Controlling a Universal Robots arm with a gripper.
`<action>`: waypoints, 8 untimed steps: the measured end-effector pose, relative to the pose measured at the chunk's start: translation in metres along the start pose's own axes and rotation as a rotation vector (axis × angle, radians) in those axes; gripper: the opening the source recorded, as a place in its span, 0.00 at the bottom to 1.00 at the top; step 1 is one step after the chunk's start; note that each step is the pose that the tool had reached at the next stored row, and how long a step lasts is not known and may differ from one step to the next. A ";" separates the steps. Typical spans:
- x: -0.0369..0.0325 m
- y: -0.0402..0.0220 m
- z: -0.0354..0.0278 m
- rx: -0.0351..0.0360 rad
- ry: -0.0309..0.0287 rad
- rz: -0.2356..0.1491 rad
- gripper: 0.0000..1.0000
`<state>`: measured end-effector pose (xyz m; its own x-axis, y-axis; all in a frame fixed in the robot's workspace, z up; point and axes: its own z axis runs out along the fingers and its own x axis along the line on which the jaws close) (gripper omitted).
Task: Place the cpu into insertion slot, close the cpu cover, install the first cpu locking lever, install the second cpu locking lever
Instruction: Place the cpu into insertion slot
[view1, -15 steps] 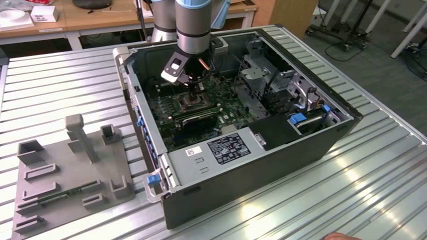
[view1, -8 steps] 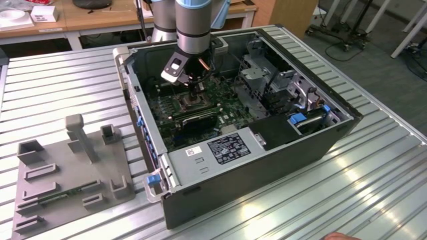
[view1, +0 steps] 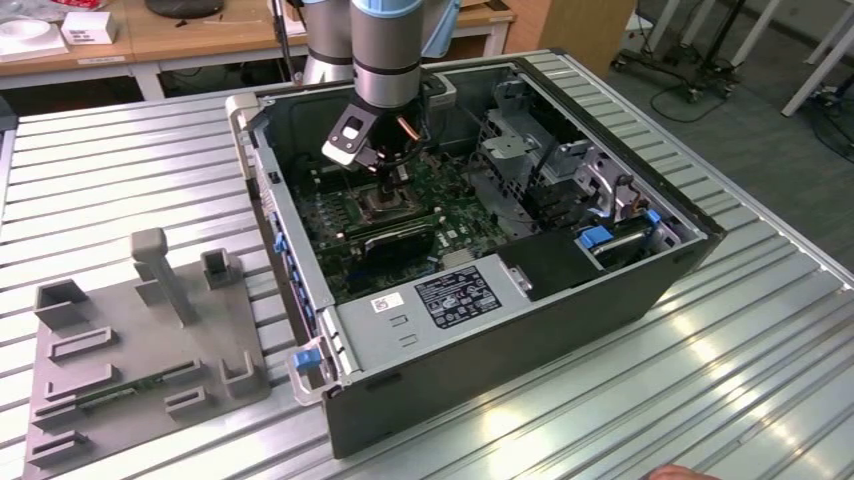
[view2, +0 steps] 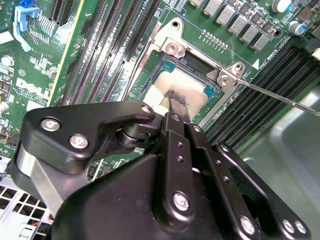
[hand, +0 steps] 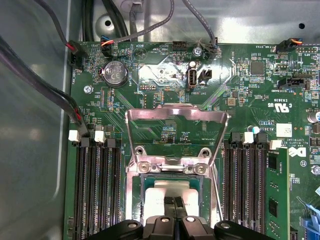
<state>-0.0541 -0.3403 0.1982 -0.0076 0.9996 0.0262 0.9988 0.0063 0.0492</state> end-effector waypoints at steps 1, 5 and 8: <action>0.0000 0.0000 0.0000 0.0000 0.0001 0.000 0.11; 0.0000 0.0000 0.0001 0.0000 -0.0001 0.000 0.11; 0.0000 0.0000 0.0003 0.0000 0.0000 0.000 0.11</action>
<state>-0.0541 -0.3403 0.1979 -0.0076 0.9996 0.0262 0.9988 0.0063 0.0492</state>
